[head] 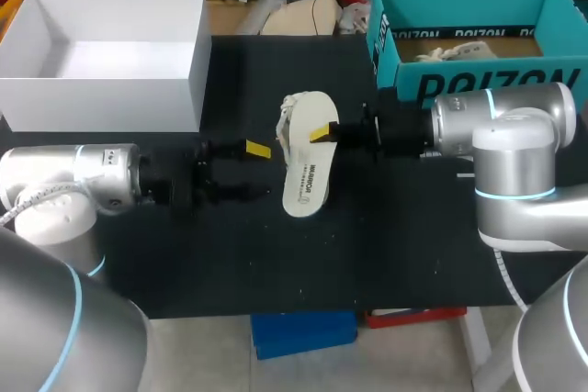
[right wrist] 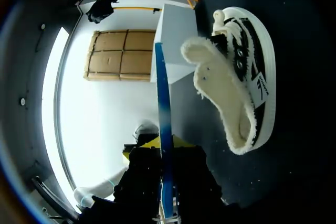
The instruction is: Take the shoe out of the shoebox, open the shoe tongue, remove and reinsert the insole, then place the shoe into the shoebox
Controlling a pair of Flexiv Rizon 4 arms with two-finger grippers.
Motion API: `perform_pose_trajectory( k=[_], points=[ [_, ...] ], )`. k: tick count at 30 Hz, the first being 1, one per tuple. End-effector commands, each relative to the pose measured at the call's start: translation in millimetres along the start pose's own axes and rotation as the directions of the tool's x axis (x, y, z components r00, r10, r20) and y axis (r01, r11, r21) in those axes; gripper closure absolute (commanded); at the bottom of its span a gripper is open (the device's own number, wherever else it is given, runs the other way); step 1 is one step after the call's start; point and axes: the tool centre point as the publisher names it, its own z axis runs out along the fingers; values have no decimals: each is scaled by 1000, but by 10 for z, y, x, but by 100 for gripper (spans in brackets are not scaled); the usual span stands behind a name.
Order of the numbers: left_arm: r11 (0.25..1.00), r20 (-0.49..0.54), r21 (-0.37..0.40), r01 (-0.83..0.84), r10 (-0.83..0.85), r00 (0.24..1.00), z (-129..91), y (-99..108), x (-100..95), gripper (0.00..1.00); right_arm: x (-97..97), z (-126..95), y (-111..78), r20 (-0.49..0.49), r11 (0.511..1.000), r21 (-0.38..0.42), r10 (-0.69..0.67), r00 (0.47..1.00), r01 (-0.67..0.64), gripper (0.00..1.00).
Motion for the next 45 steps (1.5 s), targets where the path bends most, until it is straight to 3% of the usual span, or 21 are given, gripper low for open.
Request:
perform_pose_trajectory(
  k=[1, 8, 17, 20, 24, 28, 31, 35, 38, 39, 40, 45],
  points=[
    [999, 69, -34, -13, 15, 997, 160, 21, 81, 5, -1, 12, -7, 1, 1000, -3, 0, 1000, 0, 100],
    [999, 82, -50, -19, 24, 996, 359, 122, 66, 27, -1, 12, -7, 1, 1000, -3, 0, 1000, 0, 100],
    [999, 93, -35, -31, 34, 995, 655, 202, 44, 29, -1, 12, -7, 1, 1000, -3, 0, 1000, 0, 100],
    [999, 94, -39, -32, 36, 995, 720, 226, 47, 43, -1, 12, -7, 1, 1000, -3, 0, 1000, 0, 100],
    [998, 99, -49, -34, 39, 994, 757, 246, 33, 57, -1, 12, -7, 1, 1000, -3, 0, 1000, 0, 100],
    [998, 105, -57, -33, 39, 994, 768, 262, 24, 60, -1, 12, -7, 1, 1000, -3, 0, 1000, 0, 100],
    [998, 107, -59, -32, 39, 993, 775, 275, 24, 69, -1, 12, -7, 1, 1000, -3, 0, 1000, 0, 100],
    [998, 104, -54, -38, 44, 994, 819, 280, 27, 70, -1, 12, -7, 1, 1000, -3, 0, 1000, 0, 100],
    [998, 104, -52, -40, 45, 994, 847, 276, 13, 80, -1, 12, -7, 1, 1000, -3, 0, 1000, 0, 100],
    [998, 105, -53, -38, 43, 994, 859, 283, 8, 93, -1, 12, -7, 1, 1000, -3, 0, 1000, 0, 100],
    [998, 106, -55, -37, 42, 993, 867, 288, 3, 100, -1, 12, -7, 1, 1000, -3, 0, 1000, 0, 100],
    [998, 93, -61, -31, 36, 995, 882, 290, -17, 100, -1, 12, -7, 1, 1000, -3, 0, 1000, 0, 100]
  ],
)
